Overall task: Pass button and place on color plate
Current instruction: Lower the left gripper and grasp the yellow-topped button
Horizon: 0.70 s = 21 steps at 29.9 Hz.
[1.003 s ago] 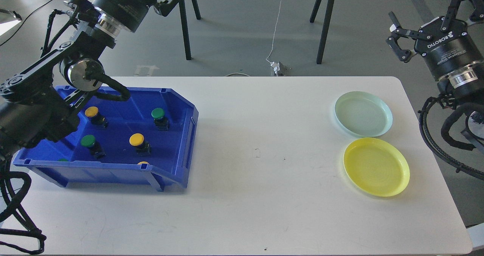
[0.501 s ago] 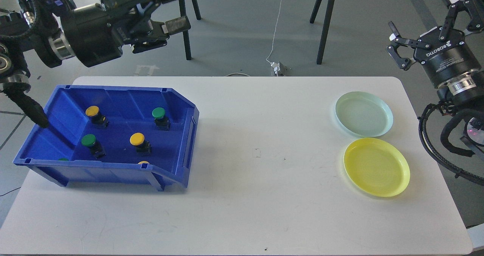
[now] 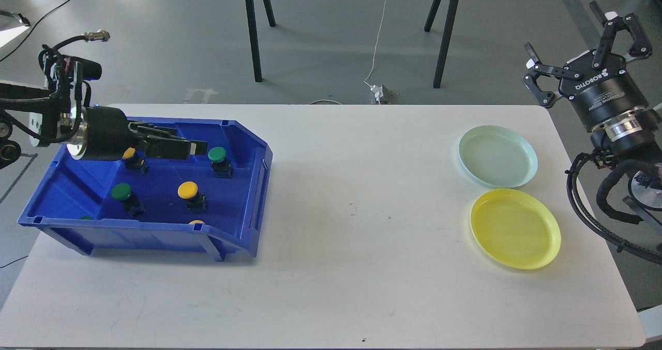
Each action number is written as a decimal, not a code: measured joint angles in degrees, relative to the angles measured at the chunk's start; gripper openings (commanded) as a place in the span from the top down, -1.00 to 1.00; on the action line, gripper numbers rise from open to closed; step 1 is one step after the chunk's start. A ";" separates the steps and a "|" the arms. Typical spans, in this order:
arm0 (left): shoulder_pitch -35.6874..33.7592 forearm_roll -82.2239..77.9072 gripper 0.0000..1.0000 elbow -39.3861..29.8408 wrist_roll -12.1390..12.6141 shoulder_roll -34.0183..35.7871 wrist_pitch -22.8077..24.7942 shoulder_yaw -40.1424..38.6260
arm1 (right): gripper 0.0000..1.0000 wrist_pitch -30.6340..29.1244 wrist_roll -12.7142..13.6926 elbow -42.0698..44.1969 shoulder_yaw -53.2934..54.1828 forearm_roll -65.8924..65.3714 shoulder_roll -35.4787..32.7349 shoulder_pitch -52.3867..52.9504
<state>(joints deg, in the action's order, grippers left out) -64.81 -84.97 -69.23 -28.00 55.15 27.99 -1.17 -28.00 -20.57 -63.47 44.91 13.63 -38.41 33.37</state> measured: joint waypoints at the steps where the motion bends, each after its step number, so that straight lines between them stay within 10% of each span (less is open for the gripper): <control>1: 0.06 0.00 -0.99 1.19 -0.02 -1.10 0.00 0.29 | -0.99 0.00 0.00 0.01 -0.01 -0.01 0.00 0.00; 21: 5.56 -0.99 -0.98 21.60 0.00 -13.61 0.00 6.61 | -0.99 0.00 0.00 0.00 -0.01 -0.01 -0.13 -0.99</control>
<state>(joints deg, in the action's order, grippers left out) -59.25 -85.96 -47.63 -28.00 41.54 27.99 5.43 -28.00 -20.56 -63.47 44.90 13.62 -38.54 32.39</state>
